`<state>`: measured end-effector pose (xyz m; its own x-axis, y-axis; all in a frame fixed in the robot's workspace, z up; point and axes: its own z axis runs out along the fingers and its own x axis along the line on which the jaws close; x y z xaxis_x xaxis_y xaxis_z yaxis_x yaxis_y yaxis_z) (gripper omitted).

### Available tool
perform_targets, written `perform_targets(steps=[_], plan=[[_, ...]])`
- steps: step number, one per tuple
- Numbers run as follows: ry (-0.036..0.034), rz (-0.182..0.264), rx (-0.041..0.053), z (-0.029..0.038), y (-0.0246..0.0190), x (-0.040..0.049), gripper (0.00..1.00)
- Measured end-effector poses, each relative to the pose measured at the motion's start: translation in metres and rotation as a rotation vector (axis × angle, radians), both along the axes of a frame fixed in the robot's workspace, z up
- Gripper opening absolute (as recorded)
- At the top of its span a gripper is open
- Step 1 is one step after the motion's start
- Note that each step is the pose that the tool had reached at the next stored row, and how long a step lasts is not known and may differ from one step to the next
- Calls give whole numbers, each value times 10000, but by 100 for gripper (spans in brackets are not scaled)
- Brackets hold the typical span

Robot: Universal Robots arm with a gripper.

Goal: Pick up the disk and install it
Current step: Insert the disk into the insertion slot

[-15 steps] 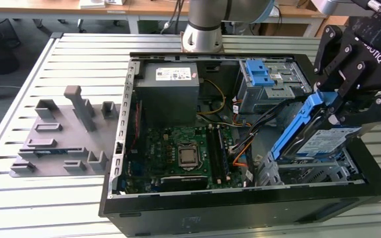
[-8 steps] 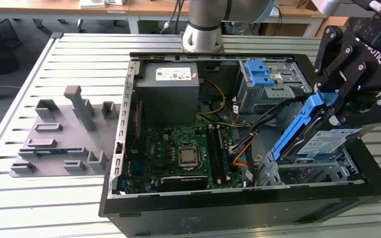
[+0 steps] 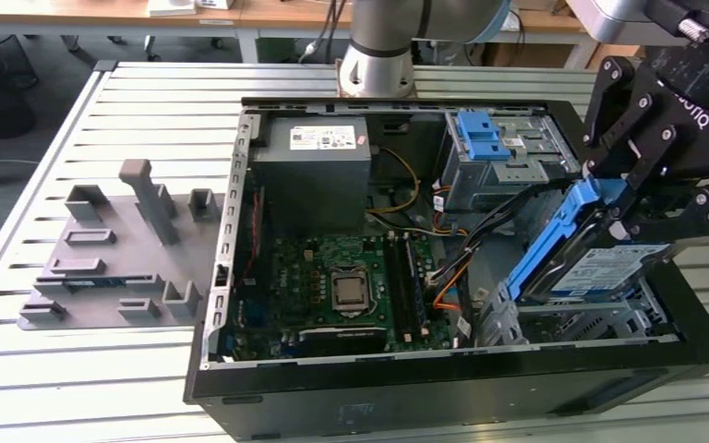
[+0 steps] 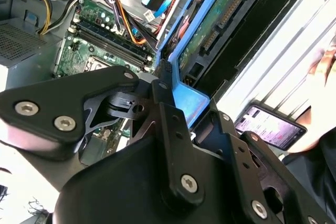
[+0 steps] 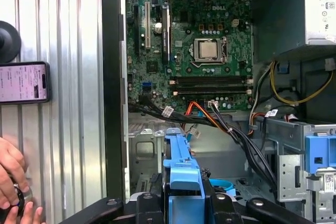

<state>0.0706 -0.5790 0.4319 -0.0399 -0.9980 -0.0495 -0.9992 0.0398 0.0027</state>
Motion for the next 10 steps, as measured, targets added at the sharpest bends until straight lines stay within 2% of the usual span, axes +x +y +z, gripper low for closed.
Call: perform_targets(steps=[10], plan=[[1,0,-2,-53,-1,0,36]])
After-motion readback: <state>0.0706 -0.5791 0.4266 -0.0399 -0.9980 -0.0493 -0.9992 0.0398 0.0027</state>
